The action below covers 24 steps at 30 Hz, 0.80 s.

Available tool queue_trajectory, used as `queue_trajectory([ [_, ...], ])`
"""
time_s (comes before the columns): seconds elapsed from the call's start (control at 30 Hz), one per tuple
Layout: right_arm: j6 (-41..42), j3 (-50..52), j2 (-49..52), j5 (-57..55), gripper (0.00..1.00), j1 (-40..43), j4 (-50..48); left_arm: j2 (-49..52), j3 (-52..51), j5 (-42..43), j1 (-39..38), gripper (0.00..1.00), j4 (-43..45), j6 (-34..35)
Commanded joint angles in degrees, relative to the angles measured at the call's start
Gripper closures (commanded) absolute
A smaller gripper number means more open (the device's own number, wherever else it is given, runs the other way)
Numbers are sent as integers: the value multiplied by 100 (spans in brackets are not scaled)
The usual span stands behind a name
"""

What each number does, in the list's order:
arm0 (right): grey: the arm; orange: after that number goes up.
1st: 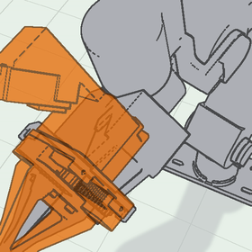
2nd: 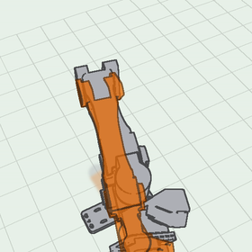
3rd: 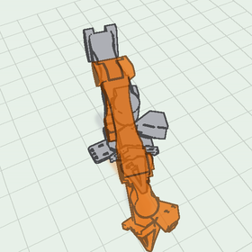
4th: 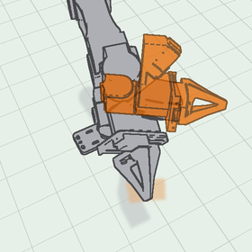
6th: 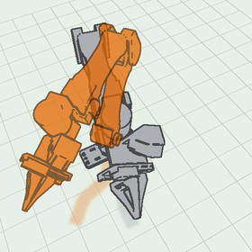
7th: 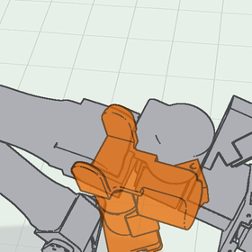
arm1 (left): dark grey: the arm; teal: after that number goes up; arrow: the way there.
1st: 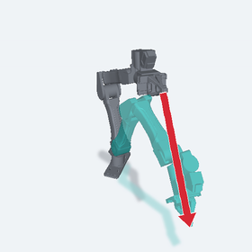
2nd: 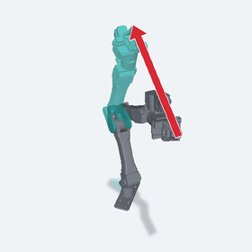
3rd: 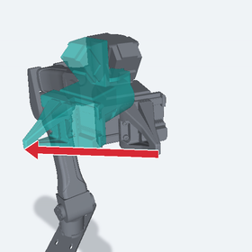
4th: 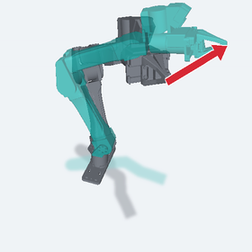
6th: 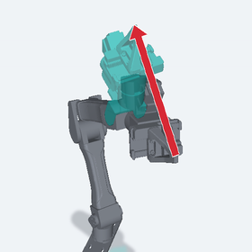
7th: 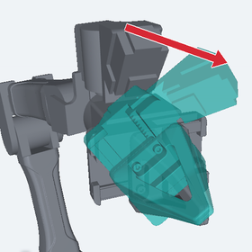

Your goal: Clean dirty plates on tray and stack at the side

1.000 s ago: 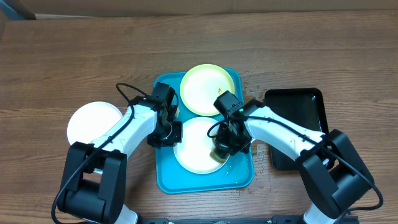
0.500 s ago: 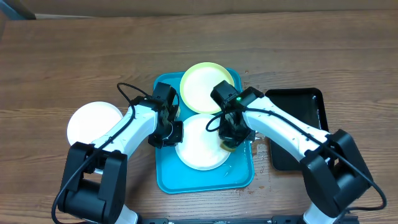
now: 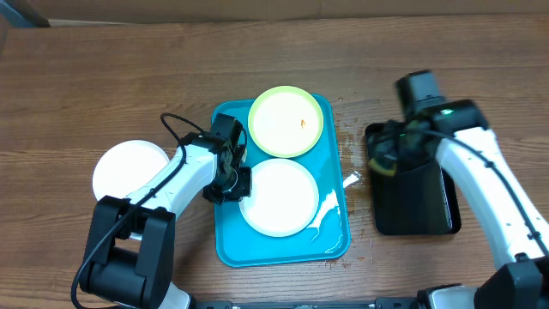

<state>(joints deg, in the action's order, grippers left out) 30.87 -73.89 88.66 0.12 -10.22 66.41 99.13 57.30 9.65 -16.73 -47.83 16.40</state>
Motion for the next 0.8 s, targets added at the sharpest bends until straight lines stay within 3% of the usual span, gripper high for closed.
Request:
queue_trajectory([
  [0.0,-457,334,4,308,96,466,-138,35,-17,11,57,96,-13,-83],
  [0.2,-540,1495,31,398,93,1147,-1126,35,140,205,57,96,-199,-321],
  [0.3,-570,1888,31,776,87,1384,-1585,35,284,245,57,96,-363,-428],
  [0.37,-586,2009,31,789,73,1438,-1762,35,407,245,57,96,-470,-470],
  [0.43,-586,2006,26,796,36,1445,-1786,35,540,247,57,96,-581,-566],
  [0.47,-590,1971,9,811,27,1447,-1740,35,647,245,55,96,-684,-625],
  [0.77,-883,732,-715,1443,14,1921,-817,33,1858,354,-59,96,-1840,-1008],
])
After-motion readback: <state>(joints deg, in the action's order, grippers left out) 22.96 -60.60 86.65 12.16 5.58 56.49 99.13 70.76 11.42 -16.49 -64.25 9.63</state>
